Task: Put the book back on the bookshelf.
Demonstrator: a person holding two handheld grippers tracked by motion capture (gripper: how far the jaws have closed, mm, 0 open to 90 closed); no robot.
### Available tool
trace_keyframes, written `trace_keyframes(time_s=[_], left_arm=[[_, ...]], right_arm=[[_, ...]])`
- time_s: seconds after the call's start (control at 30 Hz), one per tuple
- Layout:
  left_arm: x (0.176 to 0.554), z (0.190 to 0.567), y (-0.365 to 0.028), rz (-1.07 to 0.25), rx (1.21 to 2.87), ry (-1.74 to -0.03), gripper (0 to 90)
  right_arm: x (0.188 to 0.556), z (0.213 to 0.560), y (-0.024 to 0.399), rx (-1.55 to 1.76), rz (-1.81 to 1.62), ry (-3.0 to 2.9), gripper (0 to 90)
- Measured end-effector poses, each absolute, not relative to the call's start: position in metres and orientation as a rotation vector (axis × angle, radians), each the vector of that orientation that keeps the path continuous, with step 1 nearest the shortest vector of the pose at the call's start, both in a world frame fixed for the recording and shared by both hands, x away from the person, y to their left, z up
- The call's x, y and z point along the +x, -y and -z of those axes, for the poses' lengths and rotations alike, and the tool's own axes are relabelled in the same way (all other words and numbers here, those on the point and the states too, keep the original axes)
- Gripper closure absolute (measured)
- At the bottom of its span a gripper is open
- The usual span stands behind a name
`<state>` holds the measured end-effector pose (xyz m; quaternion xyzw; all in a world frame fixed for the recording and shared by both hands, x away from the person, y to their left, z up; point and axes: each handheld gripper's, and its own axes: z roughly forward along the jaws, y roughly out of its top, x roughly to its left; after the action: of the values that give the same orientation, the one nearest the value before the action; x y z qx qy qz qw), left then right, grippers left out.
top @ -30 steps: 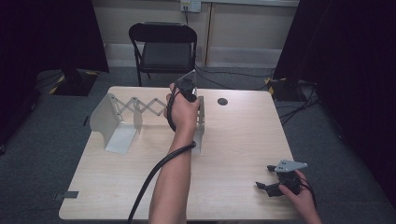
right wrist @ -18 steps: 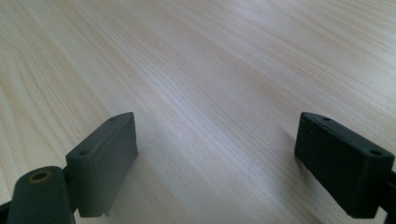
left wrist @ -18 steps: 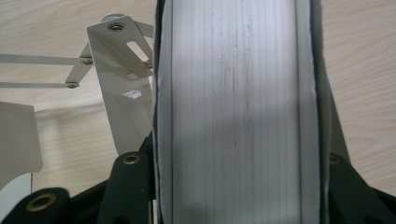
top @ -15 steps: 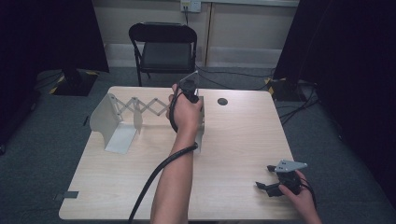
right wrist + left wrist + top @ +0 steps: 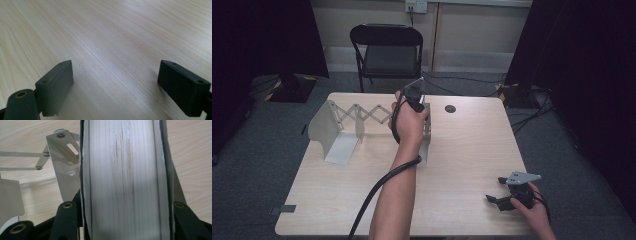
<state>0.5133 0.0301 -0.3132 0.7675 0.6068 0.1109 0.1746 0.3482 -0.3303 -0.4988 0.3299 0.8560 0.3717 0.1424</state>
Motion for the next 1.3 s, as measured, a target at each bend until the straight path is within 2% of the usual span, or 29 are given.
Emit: trace_keyframes(time_s=[1.3], left_arm=[[0.489,0.304,-0.044,-0.25,2.209,-1.619,42.6]], right_arm=[[0.348,0.499,0.33,0.954,-1.073,-2.469,12.7]])
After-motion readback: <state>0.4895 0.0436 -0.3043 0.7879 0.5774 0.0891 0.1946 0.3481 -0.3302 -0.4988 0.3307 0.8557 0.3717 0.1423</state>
